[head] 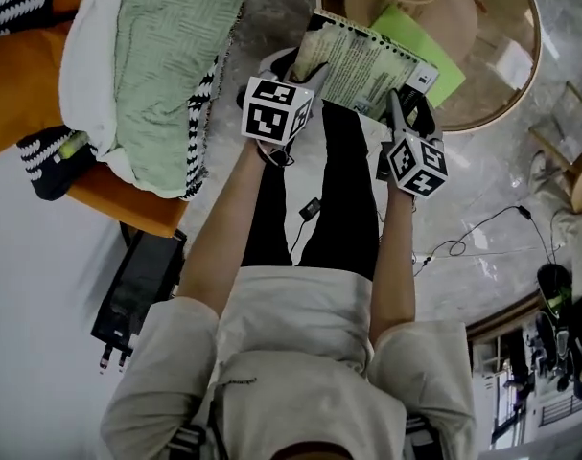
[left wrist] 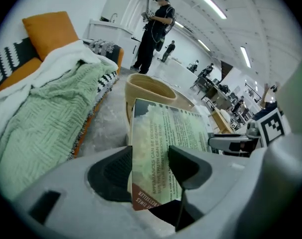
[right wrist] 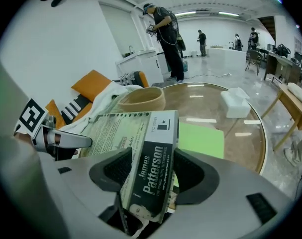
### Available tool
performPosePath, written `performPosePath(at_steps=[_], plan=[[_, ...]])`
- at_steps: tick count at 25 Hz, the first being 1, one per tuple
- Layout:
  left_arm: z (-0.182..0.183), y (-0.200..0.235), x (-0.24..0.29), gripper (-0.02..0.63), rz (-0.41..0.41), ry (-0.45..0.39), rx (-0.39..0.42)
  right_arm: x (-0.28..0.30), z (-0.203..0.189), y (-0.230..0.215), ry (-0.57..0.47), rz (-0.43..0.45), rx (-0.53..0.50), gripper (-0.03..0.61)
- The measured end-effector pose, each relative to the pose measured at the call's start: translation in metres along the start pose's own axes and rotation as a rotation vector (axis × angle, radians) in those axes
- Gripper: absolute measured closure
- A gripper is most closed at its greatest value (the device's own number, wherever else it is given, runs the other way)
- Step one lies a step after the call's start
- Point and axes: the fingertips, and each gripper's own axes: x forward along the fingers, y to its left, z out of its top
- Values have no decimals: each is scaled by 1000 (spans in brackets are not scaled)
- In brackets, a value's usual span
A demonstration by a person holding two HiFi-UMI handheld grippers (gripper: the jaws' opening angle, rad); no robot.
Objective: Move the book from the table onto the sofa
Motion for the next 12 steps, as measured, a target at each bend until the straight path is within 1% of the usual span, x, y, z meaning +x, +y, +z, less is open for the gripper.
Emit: performPosePath(at_steps=[9, 12], plan=[[-51, 100, -85, 376, 95, -113, -186, 28, -11, 128, 56, 137, -194, 333], [-71, 131, -116, 376, 138, -159, -260, 36, -16, 175, 67, 198, -259, 333]])
